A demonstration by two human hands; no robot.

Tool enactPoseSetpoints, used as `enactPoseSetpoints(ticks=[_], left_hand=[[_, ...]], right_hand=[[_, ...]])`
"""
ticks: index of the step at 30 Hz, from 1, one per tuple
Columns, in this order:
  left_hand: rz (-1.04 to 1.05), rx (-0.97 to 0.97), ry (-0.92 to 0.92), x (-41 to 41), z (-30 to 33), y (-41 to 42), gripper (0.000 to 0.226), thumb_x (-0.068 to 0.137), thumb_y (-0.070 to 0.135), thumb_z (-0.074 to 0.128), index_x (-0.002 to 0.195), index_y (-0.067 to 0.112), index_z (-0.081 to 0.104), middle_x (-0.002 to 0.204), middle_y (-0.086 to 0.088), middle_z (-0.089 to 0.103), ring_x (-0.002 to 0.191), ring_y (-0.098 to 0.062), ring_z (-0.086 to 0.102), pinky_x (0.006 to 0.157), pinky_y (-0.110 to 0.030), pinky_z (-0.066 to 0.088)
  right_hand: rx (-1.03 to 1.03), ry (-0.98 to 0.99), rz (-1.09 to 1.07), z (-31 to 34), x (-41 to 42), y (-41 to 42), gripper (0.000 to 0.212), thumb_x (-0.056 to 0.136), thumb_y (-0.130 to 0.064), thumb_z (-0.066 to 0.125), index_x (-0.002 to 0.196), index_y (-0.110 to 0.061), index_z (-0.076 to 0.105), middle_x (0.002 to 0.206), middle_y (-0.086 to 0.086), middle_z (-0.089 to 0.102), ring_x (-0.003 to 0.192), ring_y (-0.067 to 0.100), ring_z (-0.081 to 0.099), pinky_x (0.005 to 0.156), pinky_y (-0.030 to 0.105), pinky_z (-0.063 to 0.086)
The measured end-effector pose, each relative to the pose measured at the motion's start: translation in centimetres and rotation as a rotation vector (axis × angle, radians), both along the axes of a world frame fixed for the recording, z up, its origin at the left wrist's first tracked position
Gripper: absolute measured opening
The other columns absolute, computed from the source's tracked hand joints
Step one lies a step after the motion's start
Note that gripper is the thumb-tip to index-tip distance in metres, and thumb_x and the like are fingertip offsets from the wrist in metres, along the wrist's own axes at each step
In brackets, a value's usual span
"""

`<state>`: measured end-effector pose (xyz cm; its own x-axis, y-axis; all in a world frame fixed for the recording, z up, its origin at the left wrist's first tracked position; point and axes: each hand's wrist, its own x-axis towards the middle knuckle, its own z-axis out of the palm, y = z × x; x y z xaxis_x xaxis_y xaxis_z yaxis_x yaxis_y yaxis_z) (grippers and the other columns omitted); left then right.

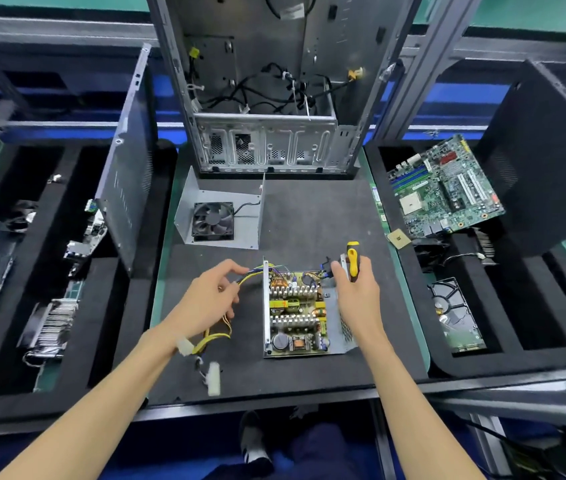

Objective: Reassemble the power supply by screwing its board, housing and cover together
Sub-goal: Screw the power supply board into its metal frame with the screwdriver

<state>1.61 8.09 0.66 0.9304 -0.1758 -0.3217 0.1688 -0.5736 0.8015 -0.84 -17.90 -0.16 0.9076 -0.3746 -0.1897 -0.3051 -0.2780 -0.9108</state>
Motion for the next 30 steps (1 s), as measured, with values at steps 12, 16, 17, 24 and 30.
enactPoseSetpoints(ticks=[12,16,17,24,30], left_hand=[[0.168,-0.124,-0.028,-1.0,-0.8,-2.0,0.014,0.098,0.009,0.056,0.104,0.018,0.064,0.081,-0.001,0.074,0.078,-0.020,0.071,0.070,-0.038,0.062],[0.182,-0.175,-0.023,-1.3,-1.1,-1.7,0.015,0.097,0.009,0.058,0.107,0.017,0.067,0.080,-0.001,0.076,0.077,-0.018,0.071,0.061,-0.026,0.059],[0.187,-0.179,-0.022,-1.4,-1.1,-1.6,0.015,0.097,0.010,0.059,0.107,0.017,0.067,0.081,-0.001,0.076,0.078,-0.019,0.071,0.062,-0.026,0.060],[0.230,-0.191,-0.014,-1.1,-1.2,-0.8,0.014,0.097,0.009,0.060,0.105,0.018,0.066,0.081,-0.002,0.076,0.082,-0.023,0.072,0.073,-0.039,0.063],[0.208,-0.115,-0.062,-1.2,-1.1,-0.3,0.022,0.099,0.015,0.056,0.107,0.029,0.072,0.092,0.004,0.074,0.090,-0.015,0.069,0.081,-0.032,0.058]], right_hand=[[0.029,-0.014,-0.073,-0.3,-0.5,0.5,0.025,0.103,-0.037,0.057,0.101,-0.012,0.051,0.075,-0.003,0.048,0.064,0.012,0.043,0.061,0.030,0.038],[0.013,-0.035,-0.081,-0.1,-0.6,0.9,0.019,0.103,-0.034,0.057,0.096,-0.018,0.049,0.075,-0.003,0.047,0.064,0.010,0.042,0.060,0.028,0.038],[0.008,-0.039,-0.073,0.0,-0.4,1.0,0.020,0.103,-0.033,0.056,0.092,-0.020,0.046,0.075,-0.003,0.046,0.062,0.010,0.040,0.060,0.027,0.037],[-0.011,-0.058,-0.044,-0.1,0.1,1.3,0.021,0.103,-0.031,0.057,0.090,-0.021,0.044,0.074,-0.005,0.046,0.058,0.004,0.039,0.059,0.027,0.036],[0.019,-0.039,-0.084,-0.2,0.1,1.3,0.019,0.102,-0.039,0.059,0.104,-0.020,0.057,0.078,-0.005,0.054,0.062,0.000,0.049,0.062,0.020,0.042]])
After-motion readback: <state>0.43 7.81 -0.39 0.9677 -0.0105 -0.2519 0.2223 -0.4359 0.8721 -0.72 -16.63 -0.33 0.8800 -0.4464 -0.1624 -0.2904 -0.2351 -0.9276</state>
